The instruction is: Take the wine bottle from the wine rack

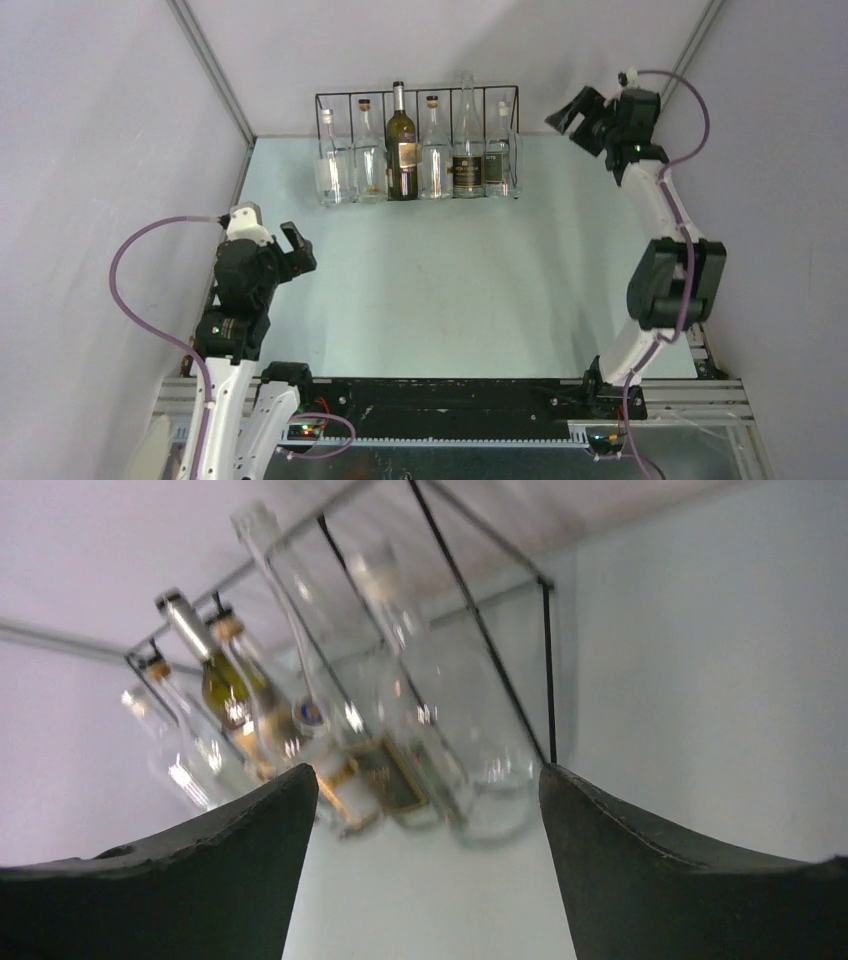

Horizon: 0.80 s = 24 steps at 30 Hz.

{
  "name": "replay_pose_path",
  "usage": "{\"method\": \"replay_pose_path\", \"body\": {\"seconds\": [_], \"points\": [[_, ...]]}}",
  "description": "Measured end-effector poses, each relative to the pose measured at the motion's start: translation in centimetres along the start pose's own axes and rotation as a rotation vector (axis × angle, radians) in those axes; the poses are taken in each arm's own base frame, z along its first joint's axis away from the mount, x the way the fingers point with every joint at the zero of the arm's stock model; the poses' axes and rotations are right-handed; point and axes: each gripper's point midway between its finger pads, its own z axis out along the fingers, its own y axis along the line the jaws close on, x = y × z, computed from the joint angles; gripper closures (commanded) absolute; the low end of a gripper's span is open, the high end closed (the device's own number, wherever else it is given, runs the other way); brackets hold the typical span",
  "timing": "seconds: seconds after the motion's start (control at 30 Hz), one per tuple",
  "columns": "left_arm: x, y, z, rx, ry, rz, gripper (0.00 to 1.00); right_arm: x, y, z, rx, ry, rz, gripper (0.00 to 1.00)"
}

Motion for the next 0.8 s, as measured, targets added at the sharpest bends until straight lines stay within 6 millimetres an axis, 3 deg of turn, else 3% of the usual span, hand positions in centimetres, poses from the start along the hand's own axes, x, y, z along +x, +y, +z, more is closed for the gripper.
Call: {"method": "replay_pose_path", "body": {"seconds": [0.1, 0.2, 0.3, 0.37, 0.57, 0.8], "points": [[1.2, 0.5, 0.3, -0.018, 0.031, 0.011, 0.02, -3.9, 0.9, 3.4, -0.013, -0.055, -0.073, 0.23], [1.8, 0.7, 0.4, -0.026, 0.049, 0.014, 0.02, -6.1, 1.7, 6.2, -0.022, -0.085, -0.142, 0.30], [1.8, 0.7, 0.3, -0.025, 0.047, 0.014, 0.02, -7.0, 1.8, 9.3, -0.034, -0.098, -0.202, 0.32], [1.8, 0.7, 0.3, -0.025, 0.047, 0.015, 0.02, -6.8, 1.3, 10.9, -0.033, -0.093, -0.229, 0.33], [2.0, 0.7, 0.5, -0.027, 0.057, 0.016, 0.02, -3.4, -0.5, 15.2, -0.034, -0.038, -0.287, 0.37], [2.4, 0.7, 0.8, -0.029, 0.072, 0.019, 0.02, -1.9, -0.5, 17.6, -0.061, -0.036, -0.324, 0.43]]}}
